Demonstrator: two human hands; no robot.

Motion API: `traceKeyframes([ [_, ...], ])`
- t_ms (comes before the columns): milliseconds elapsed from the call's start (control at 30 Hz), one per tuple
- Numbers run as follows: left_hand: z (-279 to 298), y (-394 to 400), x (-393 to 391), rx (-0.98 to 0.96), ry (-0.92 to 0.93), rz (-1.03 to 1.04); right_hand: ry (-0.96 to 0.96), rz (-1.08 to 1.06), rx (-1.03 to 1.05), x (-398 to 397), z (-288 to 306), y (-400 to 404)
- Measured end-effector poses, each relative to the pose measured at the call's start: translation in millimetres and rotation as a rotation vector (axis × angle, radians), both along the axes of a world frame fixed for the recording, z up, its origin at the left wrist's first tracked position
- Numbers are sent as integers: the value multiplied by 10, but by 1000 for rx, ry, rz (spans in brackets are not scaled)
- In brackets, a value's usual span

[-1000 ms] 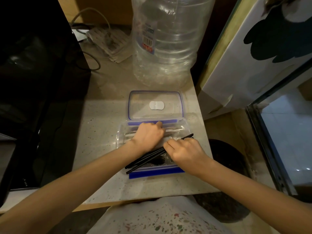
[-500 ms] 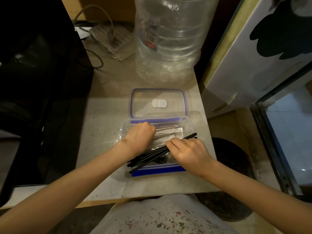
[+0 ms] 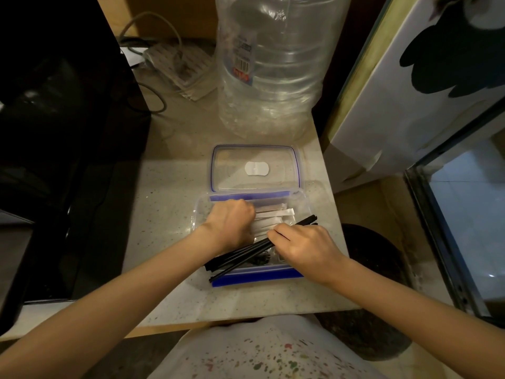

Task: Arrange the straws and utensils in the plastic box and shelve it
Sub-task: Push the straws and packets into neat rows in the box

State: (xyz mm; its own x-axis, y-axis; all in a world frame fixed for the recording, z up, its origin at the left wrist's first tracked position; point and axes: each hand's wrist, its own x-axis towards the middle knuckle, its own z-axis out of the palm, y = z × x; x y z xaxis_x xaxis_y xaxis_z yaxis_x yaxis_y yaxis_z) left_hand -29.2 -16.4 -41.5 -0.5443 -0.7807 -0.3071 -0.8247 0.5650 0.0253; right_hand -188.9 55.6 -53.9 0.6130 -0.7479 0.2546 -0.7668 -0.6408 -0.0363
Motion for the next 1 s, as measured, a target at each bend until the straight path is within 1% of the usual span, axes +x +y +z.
traceKeyframes([
  [133,42,-74,-17,-70,-112,-72,2,-19,33,-2,0,10],
  [267,20,-83,-57,-77,-172,-137,34,-21,62,9,22,7],
  [367,41,-99,-78,-94,-209,-186,132,-23,65,38,79,-56],
  [467,115,-159,-65,-121,-207,-214,220,-97,124,140,211,-185],
  [500,132,-175,-60,-134,-211,-229,268,-108,150,189,269,-221],
  [600,139,-206,-69,-153,-230,-248,494,-78,294,305,387,-333],
  [667,118,-224,-79,-151,-238,-246,555,-74,348,340,421,-392],
  [800,63,-243,-41,-157,-237,-245,508,-130,401,423,411,-463],
  [1000,0,-251,51,-165,-180,-227,507,-176,405,486,376,-516],
])
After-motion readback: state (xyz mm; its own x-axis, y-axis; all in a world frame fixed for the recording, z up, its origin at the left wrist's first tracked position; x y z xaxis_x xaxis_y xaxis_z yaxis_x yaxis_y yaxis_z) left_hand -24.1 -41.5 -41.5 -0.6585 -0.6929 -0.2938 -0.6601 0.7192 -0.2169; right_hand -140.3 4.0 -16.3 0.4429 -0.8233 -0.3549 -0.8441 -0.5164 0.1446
